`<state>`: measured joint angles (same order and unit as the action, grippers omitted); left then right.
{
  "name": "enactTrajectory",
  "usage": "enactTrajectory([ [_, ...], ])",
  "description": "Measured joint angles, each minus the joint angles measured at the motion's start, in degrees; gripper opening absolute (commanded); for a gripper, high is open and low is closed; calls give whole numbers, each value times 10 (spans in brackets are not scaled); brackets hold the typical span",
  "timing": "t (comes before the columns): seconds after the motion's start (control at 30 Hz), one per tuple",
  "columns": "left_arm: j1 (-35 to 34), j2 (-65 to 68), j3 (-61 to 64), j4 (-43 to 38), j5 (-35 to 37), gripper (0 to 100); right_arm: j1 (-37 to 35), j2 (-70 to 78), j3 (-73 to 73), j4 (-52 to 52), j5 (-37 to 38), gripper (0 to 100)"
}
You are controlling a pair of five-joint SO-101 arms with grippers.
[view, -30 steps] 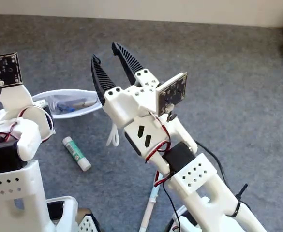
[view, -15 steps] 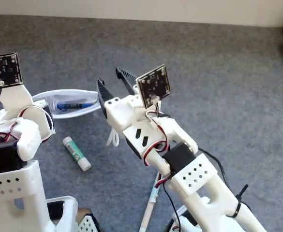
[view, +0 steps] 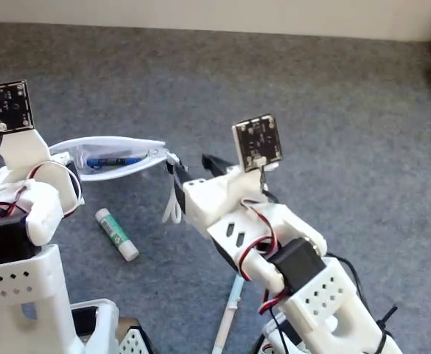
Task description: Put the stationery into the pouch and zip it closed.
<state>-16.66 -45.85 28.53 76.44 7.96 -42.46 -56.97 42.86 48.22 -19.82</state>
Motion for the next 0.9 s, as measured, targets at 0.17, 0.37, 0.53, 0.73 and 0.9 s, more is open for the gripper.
enactTrajectory([
  [0.17,0,0,0,0,0,11,0,-10,0,59,-46,173],
  [0.37,0,0,0,0,0,11,0,-11,0,104,-84,173],
  [0.53,0,0,0,0,0,11,0,-11,0,160,-96,173],
  [0.73,0,0,0,0,0,11,0,-12,33,193,-130,173],
  [0.9,0,0,3,-2,0,11,0,-12,96,193,-131,173],
])
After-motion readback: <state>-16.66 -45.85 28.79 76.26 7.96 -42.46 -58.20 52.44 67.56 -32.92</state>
